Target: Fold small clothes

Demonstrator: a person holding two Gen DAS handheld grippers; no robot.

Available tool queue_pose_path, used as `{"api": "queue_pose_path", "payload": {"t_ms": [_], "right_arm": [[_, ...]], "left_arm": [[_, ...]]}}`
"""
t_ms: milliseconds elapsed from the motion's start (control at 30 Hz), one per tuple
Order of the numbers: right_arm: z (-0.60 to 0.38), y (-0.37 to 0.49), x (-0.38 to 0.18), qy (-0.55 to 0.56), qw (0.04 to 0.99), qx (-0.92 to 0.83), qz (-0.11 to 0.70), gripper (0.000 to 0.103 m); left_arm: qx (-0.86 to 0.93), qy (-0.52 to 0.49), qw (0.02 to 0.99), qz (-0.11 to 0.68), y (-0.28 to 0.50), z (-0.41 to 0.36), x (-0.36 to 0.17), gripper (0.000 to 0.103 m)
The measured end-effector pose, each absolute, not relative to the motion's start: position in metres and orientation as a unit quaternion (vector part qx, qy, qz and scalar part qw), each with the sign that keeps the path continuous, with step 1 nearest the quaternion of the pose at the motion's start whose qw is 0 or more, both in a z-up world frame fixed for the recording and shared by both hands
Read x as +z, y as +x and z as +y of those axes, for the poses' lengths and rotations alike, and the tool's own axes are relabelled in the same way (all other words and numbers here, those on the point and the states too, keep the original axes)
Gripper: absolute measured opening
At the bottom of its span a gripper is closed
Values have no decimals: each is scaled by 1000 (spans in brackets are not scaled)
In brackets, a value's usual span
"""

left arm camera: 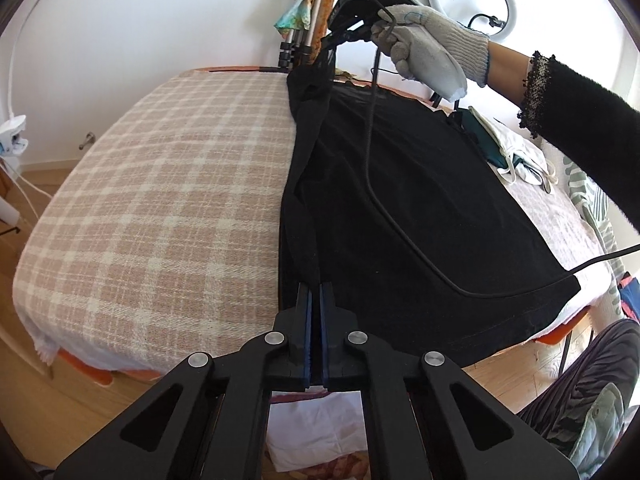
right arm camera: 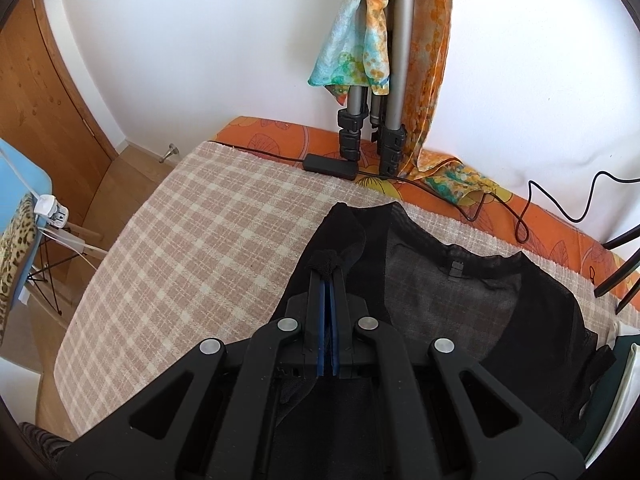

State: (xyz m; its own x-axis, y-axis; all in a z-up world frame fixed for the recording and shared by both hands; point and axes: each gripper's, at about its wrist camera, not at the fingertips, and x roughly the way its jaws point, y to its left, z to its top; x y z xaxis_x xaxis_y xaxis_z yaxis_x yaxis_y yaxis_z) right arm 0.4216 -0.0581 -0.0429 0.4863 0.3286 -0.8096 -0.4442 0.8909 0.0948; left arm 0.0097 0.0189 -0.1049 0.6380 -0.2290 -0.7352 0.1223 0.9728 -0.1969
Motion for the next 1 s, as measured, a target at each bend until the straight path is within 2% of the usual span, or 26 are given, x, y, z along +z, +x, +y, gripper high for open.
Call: {"api": "queue_pose_path", "payload": {"t_ms": [400, 767, 800, 833, 867, 900, 933, 1000], "right_arm": [[-99, 440, -37, -43, 870, 203, 447, 3], [-125, 454, -86, -68, 859, 151, 484, 3], [-126, 455, -91, -73, 855, 143, 493, 3], [-130, 457, -95, -75, 852, 133, 501, 3], [-134, 457, -97, -73, 850, 127, 506, 6], [-140, 458, -97, -63, 849, 126, 509, 16], [-146, 457, -94, -48, 850, 129, 508, 35], [-159, 450, -84, -26, 858, 137, 495, 54]], "left_arm": [[-147, -37, 890, 430, 12, -53, -109, 2], [-171, -5, 880, 443, 14, -79, -121, 2], [-172, -3, 879, 445, 13, -80, -121, 3], [-174, 0, 876, 450, 13, -81, -121, 10], [-177, 4, 873, 454, 12, -84, -121, 12], [-179, 9, 873, 453, 11, -87, -120, 20], [-179, 17, 875, 450, 8, -89, -118, 30], [-183, 29, 878, 440, 1, -91, -114, 32]]}}
